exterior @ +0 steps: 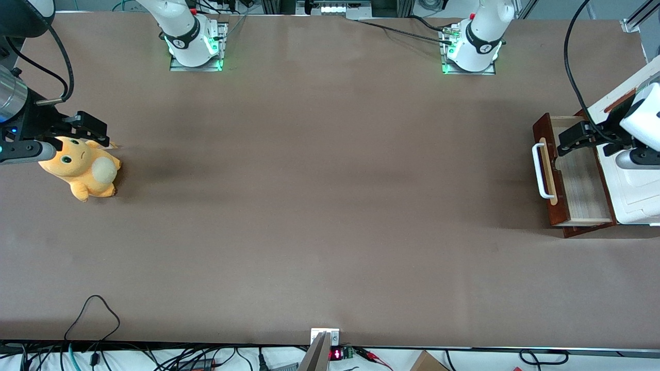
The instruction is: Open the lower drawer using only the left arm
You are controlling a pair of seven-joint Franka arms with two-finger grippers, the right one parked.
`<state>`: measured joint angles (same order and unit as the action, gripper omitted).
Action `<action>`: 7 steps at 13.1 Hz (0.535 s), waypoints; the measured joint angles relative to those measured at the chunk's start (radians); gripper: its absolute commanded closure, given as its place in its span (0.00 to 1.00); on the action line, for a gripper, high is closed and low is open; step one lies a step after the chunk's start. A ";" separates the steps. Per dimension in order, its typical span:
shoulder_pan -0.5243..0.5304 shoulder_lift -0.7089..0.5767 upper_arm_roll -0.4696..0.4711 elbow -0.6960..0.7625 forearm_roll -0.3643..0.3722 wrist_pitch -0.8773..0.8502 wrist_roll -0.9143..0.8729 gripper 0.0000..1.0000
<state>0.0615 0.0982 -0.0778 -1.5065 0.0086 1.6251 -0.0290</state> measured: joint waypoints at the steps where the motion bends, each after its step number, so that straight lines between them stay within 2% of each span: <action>1: 0.000 -0.003 0.000 0.005 0.000 0.002 0.000 0.00; 7: 0.000 -0.003 -0.003 0.015 0.000 -0.049 0.001 0.00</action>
<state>0.0616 0.0949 -0.0809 -1.4920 0.0086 1.5759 -0.0285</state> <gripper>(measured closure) 0.000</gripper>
